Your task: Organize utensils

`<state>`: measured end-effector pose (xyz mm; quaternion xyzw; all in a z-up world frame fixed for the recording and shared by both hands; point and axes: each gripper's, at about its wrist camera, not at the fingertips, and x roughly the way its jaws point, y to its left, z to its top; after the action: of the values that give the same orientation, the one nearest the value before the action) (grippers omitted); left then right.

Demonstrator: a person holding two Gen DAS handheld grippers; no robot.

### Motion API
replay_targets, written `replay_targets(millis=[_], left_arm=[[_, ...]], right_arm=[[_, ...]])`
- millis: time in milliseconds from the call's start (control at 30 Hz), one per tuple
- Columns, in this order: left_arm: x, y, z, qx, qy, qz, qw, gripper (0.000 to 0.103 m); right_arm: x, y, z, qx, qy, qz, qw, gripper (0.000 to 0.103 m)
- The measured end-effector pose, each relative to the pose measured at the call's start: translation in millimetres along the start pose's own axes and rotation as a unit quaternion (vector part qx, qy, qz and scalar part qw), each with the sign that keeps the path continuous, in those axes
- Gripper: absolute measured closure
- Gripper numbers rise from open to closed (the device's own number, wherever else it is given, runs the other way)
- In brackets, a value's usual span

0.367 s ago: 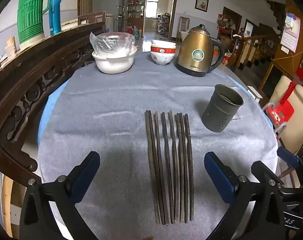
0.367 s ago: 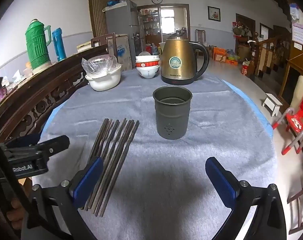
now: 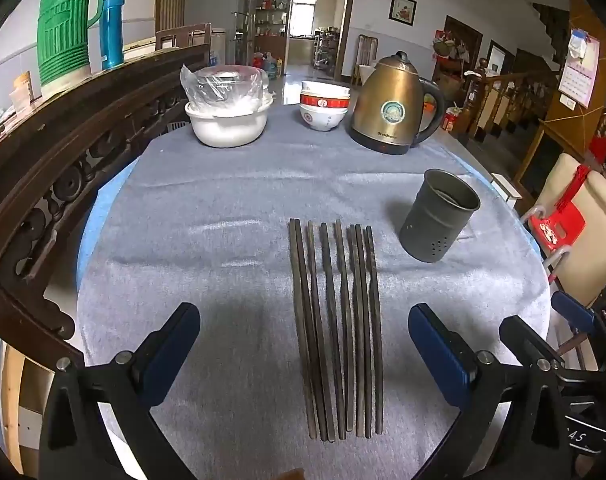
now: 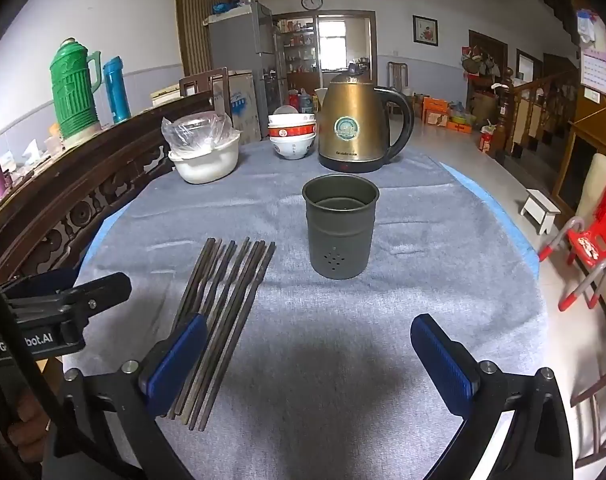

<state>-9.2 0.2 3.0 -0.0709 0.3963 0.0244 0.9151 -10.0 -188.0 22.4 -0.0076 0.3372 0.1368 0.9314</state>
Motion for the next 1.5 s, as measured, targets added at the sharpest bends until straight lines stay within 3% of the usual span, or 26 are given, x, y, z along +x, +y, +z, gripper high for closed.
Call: replay_targets(millis=[100,1500], left_arm=[[0.1,-0.3,-1.5,0.000,0.002,0.001,1.0000,0.000],[-4.5,0.3,-3.7,-0.002,0.004,-0.003,1.0000,0.000]], right_arm=[[0.9,3.4,-3.8,-0.002,0.009,-0.016,1.000,0.000],[0.7,2.3,-4.8,0.000,0.010,-0.018,1.000,0.000]])
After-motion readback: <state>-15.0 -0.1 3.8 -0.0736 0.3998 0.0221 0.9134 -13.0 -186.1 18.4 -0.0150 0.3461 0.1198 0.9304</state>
